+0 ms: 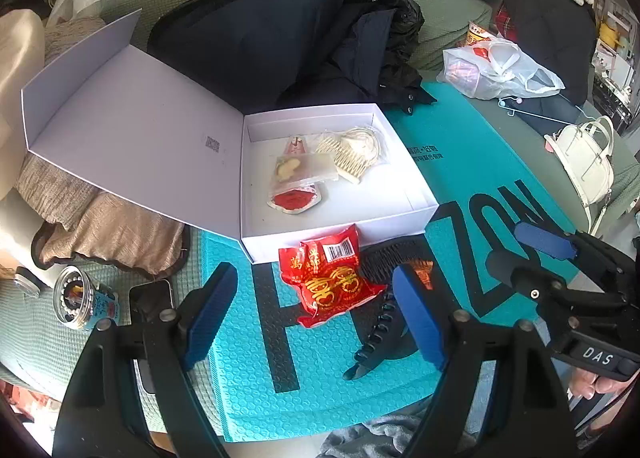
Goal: Organize objects
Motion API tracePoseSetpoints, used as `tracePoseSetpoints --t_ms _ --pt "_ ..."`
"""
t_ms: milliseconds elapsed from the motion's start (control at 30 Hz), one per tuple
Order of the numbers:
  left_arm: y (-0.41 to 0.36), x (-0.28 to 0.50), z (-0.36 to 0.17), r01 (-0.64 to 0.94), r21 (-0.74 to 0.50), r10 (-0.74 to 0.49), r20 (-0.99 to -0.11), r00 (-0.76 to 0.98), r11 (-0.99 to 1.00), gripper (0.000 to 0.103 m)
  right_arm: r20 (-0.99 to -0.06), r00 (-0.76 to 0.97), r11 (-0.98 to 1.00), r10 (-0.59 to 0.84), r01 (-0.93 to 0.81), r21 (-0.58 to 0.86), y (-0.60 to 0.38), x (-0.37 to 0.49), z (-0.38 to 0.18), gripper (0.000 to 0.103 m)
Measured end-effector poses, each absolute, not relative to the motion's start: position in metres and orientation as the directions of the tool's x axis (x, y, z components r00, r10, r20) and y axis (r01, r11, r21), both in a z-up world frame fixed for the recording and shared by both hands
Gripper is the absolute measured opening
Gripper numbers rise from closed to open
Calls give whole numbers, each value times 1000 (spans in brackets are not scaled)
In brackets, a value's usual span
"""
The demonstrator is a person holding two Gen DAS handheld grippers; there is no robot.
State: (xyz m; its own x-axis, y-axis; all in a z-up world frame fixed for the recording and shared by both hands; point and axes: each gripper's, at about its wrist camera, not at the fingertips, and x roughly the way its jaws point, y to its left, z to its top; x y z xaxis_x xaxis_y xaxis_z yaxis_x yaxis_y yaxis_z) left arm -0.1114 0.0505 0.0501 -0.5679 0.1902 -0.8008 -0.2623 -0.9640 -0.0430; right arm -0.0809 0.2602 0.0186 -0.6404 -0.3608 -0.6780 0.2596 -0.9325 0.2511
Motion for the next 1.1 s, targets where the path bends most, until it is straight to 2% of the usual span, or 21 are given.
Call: tracePoseSetpoints --t_ms 400,733,1100 --pt "55 -105 10 -269 -43 188 -818 -543 -962 79 -737 -588 -943 -333 196 269 271 -75 -29 63" --pt "65 -114 -32 -299 -95 236 -845 -480 -949 79 -772 -551 -948 -315 152 279 272 -78 -62 63" --pt "79 -138 -65 -315 -111 247 -868 -431 -942 79 -800 -515 -952 -307 163 260 269 -86 -86 63"
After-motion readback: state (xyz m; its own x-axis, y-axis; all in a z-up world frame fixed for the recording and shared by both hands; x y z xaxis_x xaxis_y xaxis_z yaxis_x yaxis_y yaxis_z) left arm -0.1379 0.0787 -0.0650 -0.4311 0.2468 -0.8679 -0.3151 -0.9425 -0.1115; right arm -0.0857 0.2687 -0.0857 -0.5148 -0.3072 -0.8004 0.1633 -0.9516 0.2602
